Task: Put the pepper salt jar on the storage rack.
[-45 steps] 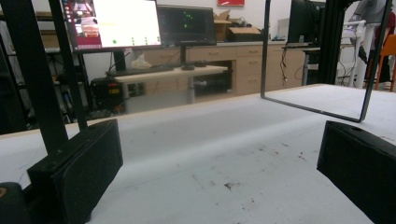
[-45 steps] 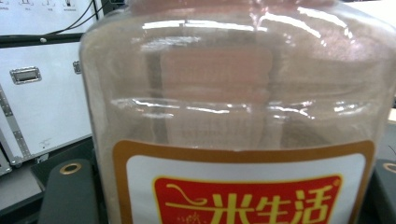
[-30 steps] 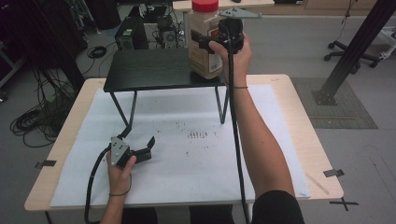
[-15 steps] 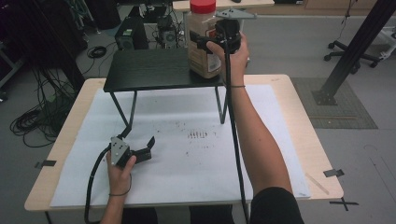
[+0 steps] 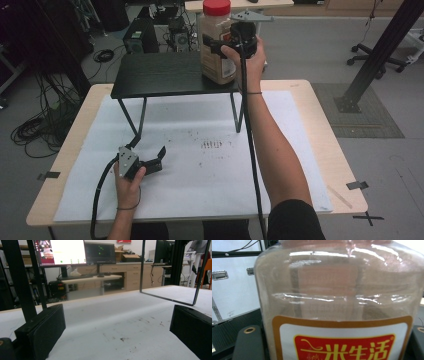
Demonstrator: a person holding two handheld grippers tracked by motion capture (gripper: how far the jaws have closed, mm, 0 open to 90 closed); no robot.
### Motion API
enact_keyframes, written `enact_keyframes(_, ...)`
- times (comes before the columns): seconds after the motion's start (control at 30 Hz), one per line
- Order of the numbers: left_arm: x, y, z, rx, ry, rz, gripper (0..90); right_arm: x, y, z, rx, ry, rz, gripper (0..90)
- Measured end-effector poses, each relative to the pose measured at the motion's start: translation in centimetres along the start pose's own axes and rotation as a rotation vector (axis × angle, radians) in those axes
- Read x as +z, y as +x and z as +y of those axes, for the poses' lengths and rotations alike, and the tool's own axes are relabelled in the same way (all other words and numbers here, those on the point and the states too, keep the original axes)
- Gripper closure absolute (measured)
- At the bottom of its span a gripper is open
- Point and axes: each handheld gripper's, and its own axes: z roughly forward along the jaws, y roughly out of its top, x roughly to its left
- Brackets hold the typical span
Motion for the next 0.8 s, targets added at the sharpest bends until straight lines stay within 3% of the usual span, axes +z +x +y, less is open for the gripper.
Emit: enact_keyframes(0.8, -0.01, -0.04, 0.0, 0.004, -0.001, 0.001, 0.3, -0.59, 0.12, -0.64, -0.008, -0.026, -0.001, 24.1)
